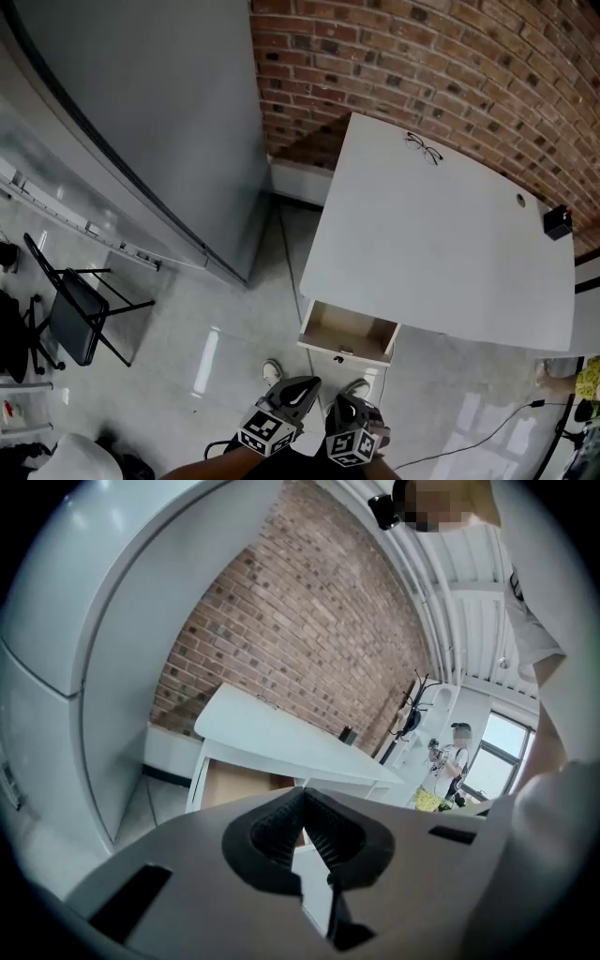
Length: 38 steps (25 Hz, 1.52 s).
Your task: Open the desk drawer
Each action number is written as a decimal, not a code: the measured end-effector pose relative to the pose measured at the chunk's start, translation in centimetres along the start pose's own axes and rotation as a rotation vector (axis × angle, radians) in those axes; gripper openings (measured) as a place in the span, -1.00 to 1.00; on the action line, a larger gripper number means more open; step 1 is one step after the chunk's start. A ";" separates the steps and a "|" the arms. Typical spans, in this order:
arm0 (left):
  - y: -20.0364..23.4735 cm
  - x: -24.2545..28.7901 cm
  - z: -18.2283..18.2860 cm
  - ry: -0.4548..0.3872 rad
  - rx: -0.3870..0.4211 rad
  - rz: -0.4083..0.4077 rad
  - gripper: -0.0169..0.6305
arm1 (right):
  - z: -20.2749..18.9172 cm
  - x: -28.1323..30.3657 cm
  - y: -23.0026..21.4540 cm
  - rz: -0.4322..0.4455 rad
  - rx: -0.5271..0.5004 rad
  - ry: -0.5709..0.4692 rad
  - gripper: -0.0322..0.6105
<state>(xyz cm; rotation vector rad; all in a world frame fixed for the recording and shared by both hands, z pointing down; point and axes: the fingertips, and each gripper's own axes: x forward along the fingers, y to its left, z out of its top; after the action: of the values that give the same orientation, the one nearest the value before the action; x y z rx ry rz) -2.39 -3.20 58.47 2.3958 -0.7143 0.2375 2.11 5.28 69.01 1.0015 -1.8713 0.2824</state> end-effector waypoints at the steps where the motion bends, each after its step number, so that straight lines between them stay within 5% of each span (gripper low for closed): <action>1: -0.5 -0.4 0.6 -0.002 0.006 0.001 -0.92 | 0.9 -1.0 -0.2 -0.009 0.016 -0.013 -0.85; 8: -6.0 -1.2 3.4 -0.036 0.039 0.037 -0.92 | 3.8 -8.4 -4.3 -0.064 0.060 -0.154 -0.85; 19: -16.0 0.4 2.1 -0.080 0.072 0.210 -0.92 | 0.9 -19.5 -9.5 -0.035 0.040 -0.417 -0.85; 27: -18.2 1.5 5.5 -0.121 0.145 0.148 -0.92 | 2.7 -21.3 -10.3 -0.062 0.109 -0.463 -0.85; 38: -15.6 -4.1 9.5 -0.186 0.206 0.030 -0.92 | 11.2 -22.7 -8.7 -0.193 0.213 -0.539 -0.85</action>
<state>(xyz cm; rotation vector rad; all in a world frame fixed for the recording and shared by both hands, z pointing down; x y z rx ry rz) 2.63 3.07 41.54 2.6296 -0.8463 0.1047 5.95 5.12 42.55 1.5065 -2.2305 0.0999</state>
